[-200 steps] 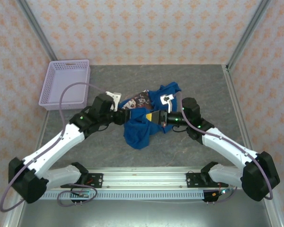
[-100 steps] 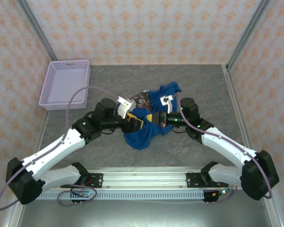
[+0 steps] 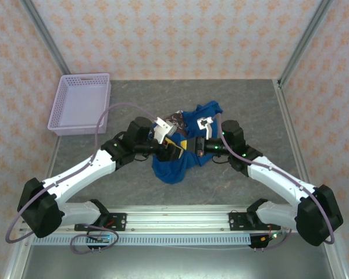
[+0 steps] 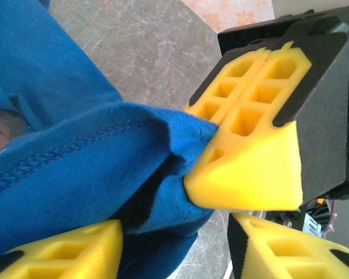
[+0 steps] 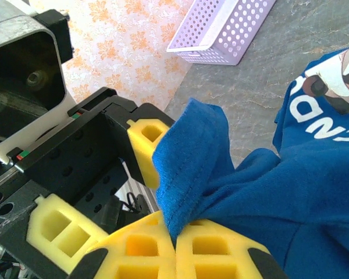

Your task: Fold the inside-out t-shirt

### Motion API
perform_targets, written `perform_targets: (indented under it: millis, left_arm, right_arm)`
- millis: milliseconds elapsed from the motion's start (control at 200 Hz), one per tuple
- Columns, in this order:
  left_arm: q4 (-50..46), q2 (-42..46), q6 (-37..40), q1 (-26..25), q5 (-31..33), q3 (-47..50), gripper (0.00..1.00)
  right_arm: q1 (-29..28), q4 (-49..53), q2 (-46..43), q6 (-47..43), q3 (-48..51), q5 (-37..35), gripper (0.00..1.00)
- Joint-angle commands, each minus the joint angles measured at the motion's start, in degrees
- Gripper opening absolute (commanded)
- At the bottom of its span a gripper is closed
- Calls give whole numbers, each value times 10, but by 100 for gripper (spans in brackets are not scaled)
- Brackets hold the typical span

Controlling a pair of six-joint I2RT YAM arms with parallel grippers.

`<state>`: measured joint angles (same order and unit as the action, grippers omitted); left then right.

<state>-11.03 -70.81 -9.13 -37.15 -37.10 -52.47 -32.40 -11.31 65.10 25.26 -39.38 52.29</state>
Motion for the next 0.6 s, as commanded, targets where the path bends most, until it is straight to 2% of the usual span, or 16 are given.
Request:
perform_targets:
  millis: [0, 415, 540, 595]
  left_arm:
    - [19, -3, 15, -1, -11, -19, 43]
    - [3, 3, 15, -1, 8, -17, 0]
    - [-12, 11, -3, -1, 22, -20, 0]
    - [-24, 16, -22, -1, 32, -25, 0]
  right_arm:
    - [4, -9, -8, -12, -23, -4, 0]
    - [4, -5, -15, -12, -23, -15, 0]
    - [4, 26, -22, -24, -29, -47, 0]
    - [4, 71, -27, -45, -39, -77, 9]
